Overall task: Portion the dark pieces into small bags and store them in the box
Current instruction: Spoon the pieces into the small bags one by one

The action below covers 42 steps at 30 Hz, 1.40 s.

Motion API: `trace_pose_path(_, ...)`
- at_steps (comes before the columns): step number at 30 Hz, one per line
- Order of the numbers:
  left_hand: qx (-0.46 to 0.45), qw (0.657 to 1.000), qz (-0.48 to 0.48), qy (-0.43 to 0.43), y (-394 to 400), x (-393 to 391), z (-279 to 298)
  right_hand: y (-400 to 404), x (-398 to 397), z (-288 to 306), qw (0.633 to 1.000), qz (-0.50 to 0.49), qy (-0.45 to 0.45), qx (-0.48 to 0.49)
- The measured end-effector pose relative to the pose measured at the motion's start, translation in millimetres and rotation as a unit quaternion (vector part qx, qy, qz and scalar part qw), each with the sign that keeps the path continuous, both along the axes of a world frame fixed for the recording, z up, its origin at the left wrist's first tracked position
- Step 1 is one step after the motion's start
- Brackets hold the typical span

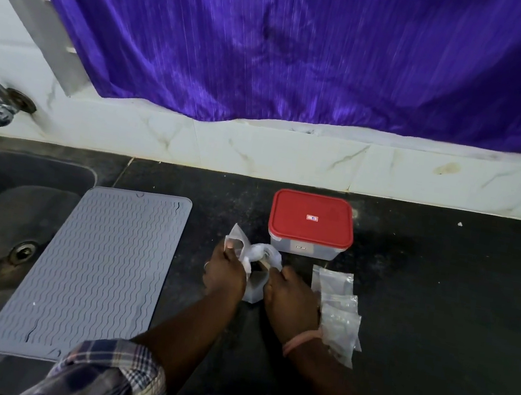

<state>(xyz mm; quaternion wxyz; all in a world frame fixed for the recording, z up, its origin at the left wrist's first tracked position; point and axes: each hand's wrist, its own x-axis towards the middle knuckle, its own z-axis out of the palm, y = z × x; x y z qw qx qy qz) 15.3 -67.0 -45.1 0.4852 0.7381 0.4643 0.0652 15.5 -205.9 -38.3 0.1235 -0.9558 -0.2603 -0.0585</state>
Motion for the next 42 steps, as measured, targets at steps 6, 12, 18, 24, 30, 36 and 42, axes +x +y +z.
trace_pose_path(6,0.021,0.999,0.001,-0.049,-12.8,-1.1,-0.6,2.2,2.4,-2.1,0.998,-0.026,0.054,-0.003)
trace_pose_path(12,0.015,1.0,0.01,0.007,-12.1,5.4,-7.7,10.7,1.2,10.2,0.984,-0.06,0.129,0.106)
trace_pose_path(18,0.006,0.998,0.059,0.029,3.8,11.2,-2.9,-0.7,3.3,-3.6,0.985,-0.089,0.101,0.103)
trace_pose_path(24,0.007,0.998,0.055,0.04,8.6,17.0,-1.1,0.8,6.7,-12.1,0.987,-0.074,0.125,0.071)
trace_pose_path(30,-0.015,0.996,0.061,0.062,13.1,14.2,-7.5,6.0,7.8,-4.7,0.976,-0.088,0.169,0.108)
trace_pose_path(36,-0.052,0.995,0.076,-0.02,18.3,17.5,-10.1,9.8,7.8,-18.5,0.935,-0.171,0.227,0.211)
trace_pose_path(42,-0.125,0.981,0.145,-0.032,25.8,14.6,-17.8,5.9,1.0,-21.3,0.95,-0.138,0.215,0.181)
